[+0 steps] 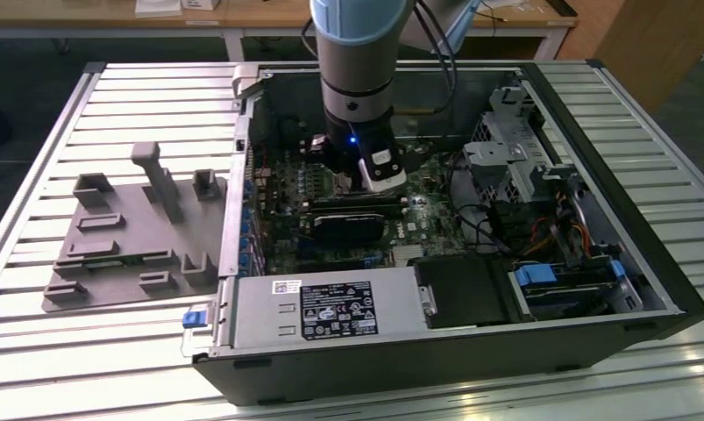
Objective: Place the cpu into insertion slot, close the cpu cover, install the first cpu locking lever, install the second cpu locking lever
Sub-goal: 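Install the second cpu locking lever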
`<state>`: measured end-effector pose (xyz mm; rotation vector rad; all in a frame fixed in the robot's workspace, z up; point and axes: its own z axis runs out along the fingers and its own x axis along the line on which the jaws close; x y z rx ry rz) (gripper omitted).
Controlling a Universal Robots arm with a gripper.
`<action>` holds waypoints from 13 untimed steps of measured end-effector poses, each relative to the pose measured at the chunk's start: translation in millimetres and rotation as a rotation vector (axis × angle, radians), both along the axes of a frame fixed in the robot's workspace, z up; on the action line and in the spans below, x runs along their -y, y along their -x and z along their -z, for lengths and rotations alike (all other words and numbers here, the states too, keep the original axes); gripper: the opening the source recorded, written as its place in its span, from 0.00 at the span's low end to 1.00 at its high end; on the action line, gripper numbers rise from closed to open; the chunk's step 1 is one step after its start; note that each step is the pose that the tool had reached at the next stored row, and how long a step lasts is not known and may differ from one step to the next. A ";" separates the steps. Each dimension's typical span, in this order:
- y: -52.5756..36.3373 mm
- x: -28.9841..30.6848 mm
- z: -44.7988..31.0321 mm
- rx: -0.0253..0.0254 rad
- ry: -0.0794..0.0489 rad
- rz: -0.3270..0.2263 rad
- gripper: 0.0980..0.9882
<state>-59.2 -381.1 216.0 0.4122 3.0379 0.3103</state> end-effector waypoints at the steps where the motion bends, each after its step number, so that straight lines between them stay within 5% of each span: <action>1: -0.3 -1.2 0.0 0.0001 0.000 0.000 0.00; 8: -2.4 -13.5 0.0 -0.0002 0.002 -0.001 0.00; 13: -4.4 -19.4 0.2 -0.0036 0.017 -0.001 0.00</action>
